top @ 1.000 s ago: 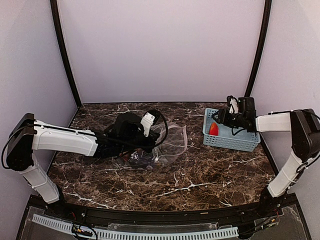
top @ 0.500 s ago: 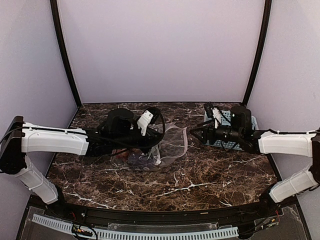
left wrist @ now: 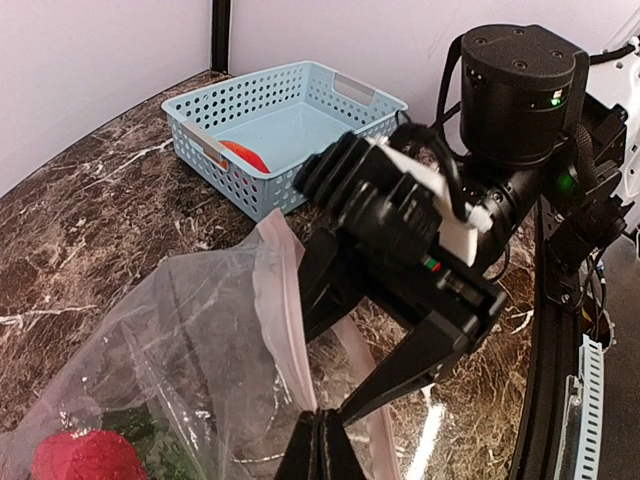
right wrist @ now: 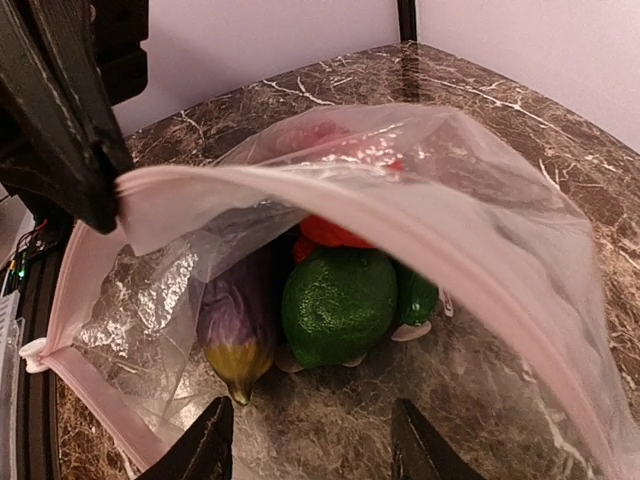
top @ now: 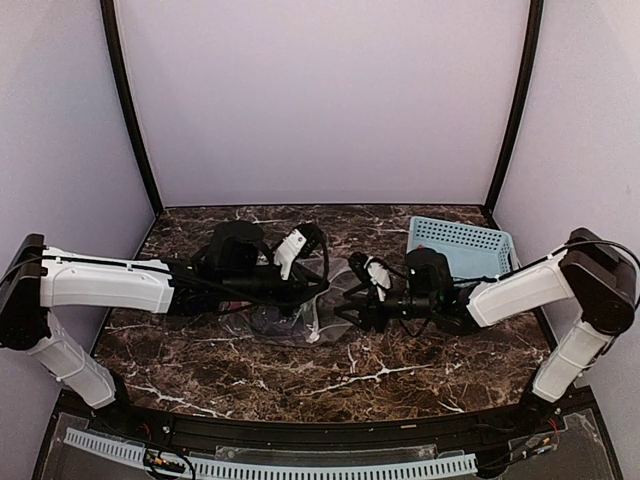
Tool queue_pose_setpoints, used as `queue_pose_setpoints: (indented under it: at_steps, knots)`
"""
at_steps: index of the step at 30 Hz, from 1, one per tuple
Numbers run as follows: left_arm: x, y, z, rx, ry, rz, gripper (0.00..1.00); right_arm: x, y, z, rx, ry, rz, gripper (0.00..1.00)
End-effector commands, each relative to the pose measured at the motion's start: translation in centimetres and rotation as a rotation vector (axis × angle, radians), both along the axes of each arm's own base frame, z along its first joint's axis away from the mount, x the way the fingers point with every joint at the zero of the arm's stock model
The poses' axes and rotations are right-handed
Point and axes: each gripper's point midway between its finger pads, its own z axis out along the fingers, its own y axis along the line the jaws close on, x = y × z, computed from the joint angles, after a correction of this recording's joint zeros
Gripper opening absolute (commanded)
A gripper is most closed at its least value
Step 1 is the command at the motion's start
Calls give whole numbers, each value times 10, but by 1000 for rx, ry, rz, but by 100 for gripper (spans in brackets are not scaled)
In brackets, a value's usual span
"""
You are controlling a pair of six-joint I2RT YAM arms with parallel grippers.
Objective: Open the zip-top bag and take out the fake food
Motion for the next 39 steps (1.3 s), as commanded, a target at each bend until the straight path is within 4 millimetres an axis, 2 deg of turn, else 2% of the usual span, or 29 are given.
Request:
queue_pose_setpoints:
  at_steps: [1,7,11,15,17,18,19,20,22,24,26,29,30,31,34,39]
  knots:
    - [-10,8,12,-29,-10,-22,1,4,31,12,71,-114,25,50]
    - [-11,8,11,-33,-9,-27,1,3,60,-21,45,-95,70,50]
    - [-9,10,10,-23,-11,-15,1,7,62,-31,48,-103,47,52]
    - [-9,12,14,-18,-16,-6,1,11,61,-31,55,-127,27,56]
    - [-10,13,18,-18,-19,-7,12,13,61,-31,61,-135,20,58]
    - [-10,14,21,-21,-22,-7,26,12,62,-32,59,-145,25,59]
    - [-10,16,21,-13,-18,0,35,12,62,-32,59,-155,28,60]
    - [-8,20,26,-18,-18,18,51,12,62,-31,63,-160,30,61]
    - [-4,29,32,-33,3,53,68,13,62,-29,70,-167,28,64]
    - [8,46,37,-62,38,122,76,13,62,-28,75,-174,25,67]
    - [27,72,36,-79,80,230,80,15,61,-28,76,-188,17,69]
    - [51,115,14,-15,141,388,82,18,59,-28,70,-213,-2,75]
    - [55,122,10,-8,154,417,82,20,57,-28,69,-221,-13,76]
    - [60,136,-2,20,192,456,83,21,56,-27,71,-230,-23,78]
    - [66,155,-21,59,250,502,82,25,53,-23,79,-257,-51,88]
    - [73,175,-50,137,316,564,86,30,63,-25,33,-220,-24,91]
